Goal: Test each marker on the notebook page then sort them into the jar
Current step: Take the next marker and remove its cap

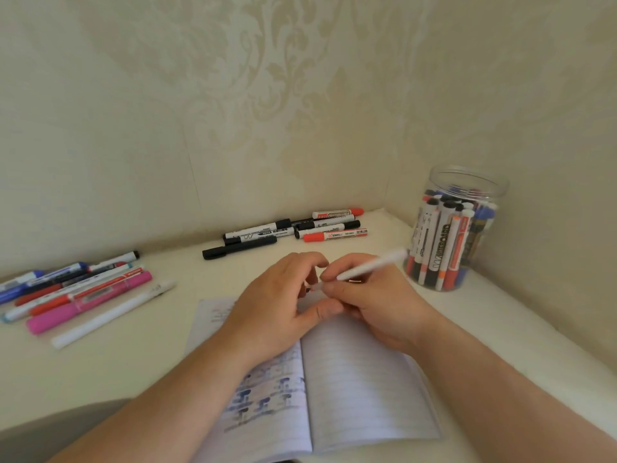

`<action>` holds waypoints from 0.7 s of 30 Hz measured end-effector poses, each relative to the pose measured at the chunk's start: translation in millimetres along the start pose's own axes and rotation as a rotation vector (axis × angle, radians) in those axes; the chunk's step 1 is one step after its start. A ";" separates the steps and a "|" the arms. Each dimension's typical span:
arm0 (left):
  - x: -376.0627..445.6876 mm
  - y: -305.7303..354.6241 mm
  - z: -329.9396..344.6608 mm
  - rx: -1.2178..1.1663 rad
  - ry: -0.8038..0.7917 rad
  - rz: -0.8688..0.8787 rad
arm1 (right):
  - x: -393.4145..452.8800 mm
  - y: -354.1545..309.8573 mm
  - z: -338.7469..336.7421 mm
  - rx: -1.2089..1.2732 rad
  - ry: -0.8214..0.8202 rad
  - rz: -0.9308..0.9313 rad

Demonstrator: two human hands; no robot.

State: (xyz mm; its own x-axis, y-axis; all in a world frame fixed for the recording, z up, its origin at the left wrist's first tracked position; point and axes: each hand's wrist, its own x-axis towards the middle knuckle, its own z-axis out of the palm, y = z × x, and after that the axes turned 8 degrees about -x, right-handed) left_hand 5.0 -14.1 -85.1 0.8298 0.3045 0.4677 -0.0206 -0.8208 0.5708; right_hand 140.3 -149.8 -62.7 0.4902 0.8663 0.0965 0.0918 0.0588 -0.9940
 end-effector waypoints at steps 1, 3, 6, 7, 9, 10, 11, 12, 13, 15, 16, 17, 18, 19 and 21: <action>-0.4 0.2 0.6 0.025 -0.008 0.024 | -0.8 -0.5 1.0 -0.021 -0.013 0.001; -0.4 -0.5 1.4 0.045 -0.009 0.007 | -1.7 -2.9 0.5 -0.007 -0.064 0.004; 0.0 -2.3 3.4 0.074 0.017 0.008 | -1.5 -6.5 -4.4 -0.031 -0.041 -0.009; 0.0 -1.3 4.1 0.083 0.022 0.026 | -1.8 -6.9 -6.0 -0.066 -0.023 -0.013; -0.1 0.6 5.2 0.074 0.029 0.053 | -2.3 -5.6 -6.4 -0.112 -0.018 -0.020; -0.4 1.4 5.5 0.077 0.029 0.067 | -2.8 -5.3 -4.8 -0.118 -0.021 -0.032; -0.5 1.8 5.9 0.096 0.025 0.081 | -2.7 -4.3 -3.3 -0.123 -0.019 -0.042; -0.4 2.3 5.7 0.126 0.020 0.095 | -2.5 -3.1 -1.7 -0.117 -0.011 -0.051; -0.1 2.6 5.2 0.155 0.011 0.098 | -2.1 -2.7 -0.1 -0.106 -0.005 -0.056; 0.5 3.2 3.4 0.190 -0.015 0.072 | -1.1 -1.2 1.2 -0.088 -0.015 -0.064; 0.8 3.6 2.3 0.200 -0.024 0.056 | -0.7 -0.5 0.7 -0.085 -0.030 -0.061; 0.7 3.1 1.6 0.208 -0.032 0.039 | -0.7 -0.3 -0.6 -0.089 -0.044 -0.055; 1.1 3.0 0.9 0.207 -0.041 0.019 | -0.9 0.2 -2.2 -0.095 -0.055 -0.048; 1.5 2.2 0.3 0.195 -0.051 -0.005 | -1.4 1.0 -4.0 -0.102 -0.068 -0.042; 2.1 2.1 -1.5 0.162 -0.080 -0.044 | -2.4 0.8 -6.5 -0.099 -0.093 -0.019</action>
State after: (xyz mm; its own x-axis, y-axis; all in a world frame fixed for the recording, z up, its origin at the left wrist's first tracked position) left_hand 5.9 -14.5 -81.9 0.8697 0.3076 0.3859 0.1016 -0.8768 0.4699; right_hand 144.9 -155.1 -63.3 0.4053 0.9081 0.1057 0.1878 0.0305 -0.9817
